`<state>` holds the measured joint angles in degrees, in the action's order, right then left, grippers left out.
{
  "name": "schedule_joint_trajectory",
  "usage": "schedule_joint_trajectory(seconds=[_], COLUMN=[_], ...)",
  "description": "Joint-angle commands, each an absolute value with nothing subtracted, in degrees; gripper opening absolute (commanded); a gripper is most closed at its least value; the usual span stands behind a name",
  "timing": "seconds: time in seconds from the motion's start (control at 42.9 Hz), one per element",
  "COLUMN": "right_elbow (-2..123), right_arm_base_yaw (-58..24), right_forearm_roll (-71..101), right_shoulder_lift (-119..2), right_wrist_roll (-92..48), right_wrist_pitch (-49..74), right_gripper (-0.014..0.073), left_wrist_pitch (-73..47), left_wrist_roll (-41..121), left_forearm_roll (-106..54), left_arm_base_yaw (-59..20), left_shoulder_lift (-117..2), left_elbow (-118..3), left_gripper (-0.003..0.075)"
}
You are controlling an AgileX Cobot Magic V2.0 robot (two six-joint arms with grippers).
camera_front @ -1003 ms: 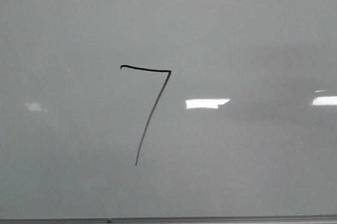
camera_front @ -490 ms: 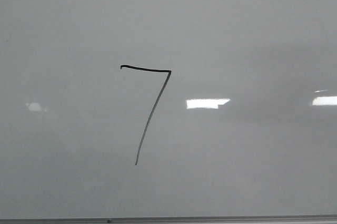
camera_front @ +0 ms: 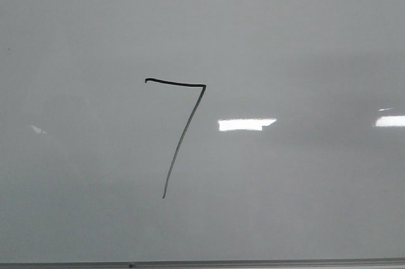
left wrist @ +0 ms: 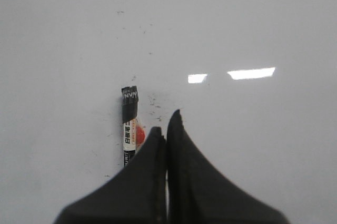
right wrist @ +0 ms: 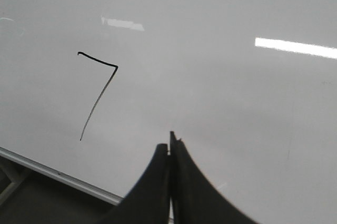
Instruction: Write number 7 on whiteboard
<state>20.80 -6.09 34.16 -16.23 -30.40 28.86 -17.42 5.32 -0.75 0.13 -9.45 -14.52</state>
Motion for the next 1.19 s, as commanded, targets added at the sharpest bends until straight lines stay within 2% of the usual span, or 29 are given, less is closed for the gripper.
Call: schedule_joint_trajectory(seconds=[0.0, 0.163, 0.35, 1.167], right_elbow=[22.2, 22.2, 22.2, 22.2], right_arm_base_yaw=[-5.6, -5.6, -5.6, -5.6], right_forearm_roll=[35.6, 35.6, 35.6, 35.6], right_shoulder_lift=[-16.6, -16.6, -16.6, -16.6], right_wrist_roll=[-30.6, -30.6, -30.6, -30.6], right_wrist_pitch=[24.9, 24.9, 25.3, 25.3], right_gripper=[-0.0069, -0.0069, -0.0069, -0.0069], left_wrist_pitch=[-11.7, -10.2, -5.3, -4.5], left_wrist_roll=[2.3, 2.3, 2.3, 2.3], left_forearm_roll=[-0.5, -0.7, -0.7, -0.7], left_arm_base_yaw=[0.5, 1.0, 1.0, 1.0], left_shoulder_lift=[-5.0, 1.3, 1.1, 1.1], left_elbow=[-11.7, -4.8, 0.5, 0.5], left_gripper=[-0.0020, -0.0020, -0.0020, -0.0020])
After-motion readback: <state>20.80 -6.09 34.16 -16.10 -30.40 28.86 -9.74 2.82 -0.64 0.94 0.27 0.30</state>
